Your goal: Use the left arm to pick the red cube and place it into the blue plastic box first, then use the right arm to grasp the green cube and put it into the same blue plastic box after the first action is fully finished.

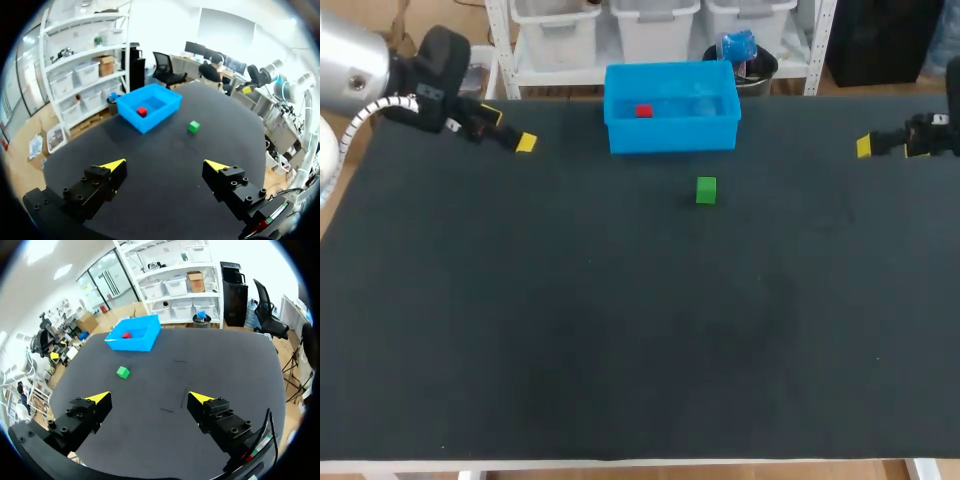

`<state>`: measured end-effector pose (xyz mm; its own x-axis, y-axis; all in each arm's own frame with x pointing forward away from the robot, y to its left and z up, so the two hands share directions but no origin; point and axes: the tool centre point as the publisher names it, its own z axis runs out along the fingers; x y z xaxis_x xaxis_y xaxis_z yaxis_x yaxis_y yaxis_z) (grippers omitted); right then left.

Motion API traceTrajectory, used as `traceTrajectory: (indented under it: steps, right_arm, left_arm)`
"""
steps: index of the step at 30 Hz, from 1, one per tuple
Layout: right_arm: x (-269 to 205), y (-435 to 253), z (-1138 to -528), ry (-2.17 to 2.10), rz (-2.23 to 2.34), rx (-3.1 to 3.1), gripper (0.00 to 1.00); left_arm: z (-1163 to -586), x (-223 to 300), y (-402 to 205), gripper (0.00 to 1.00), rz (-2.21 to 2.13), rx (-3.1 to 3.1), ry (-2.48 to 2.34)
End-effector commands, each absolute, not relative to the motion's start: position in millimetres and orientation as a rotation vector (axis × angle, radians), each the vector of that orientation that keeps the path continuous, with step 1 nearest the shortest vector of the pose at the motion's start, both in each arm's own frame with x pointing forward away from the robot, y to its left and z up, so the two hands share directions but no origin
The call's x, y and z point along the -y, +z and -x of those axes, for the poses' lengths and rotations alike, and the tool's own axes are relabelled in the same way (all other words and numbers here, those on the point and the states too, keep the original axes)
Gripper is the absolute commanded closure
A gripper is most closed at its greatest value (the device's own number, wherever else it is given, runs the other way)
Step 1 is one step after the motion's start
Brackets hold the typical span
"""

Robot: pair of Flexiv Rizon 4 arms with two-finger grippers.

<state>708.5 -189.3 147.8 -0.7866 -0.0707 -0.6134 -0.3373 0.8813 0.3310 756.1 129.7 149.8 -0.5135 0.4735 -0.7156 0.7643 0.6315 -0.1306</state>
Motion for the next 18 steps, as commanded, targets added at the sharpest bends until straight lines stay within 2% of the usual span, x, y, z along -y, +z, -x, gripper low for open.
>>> traceTrajectory:
  steps: [1,14,18]
  right_arm:
    - [150,157,-728,0.330,0.267,-2.554,0.00]
    - [60,134,-728,0.233,0.260,-2.680,0.00]
    - [60,134,-728,0.233,0.260,-2.680,0.00]
  left_arm:
    - [-758,-130,149,0.00,-0.967,-2.201,-0.584]
    - [-758,-130,149,0.00,-0.967,-2.201,-0.584]
    - [-758,-130,149,0.00,-0.967,-2.201,-0.584]
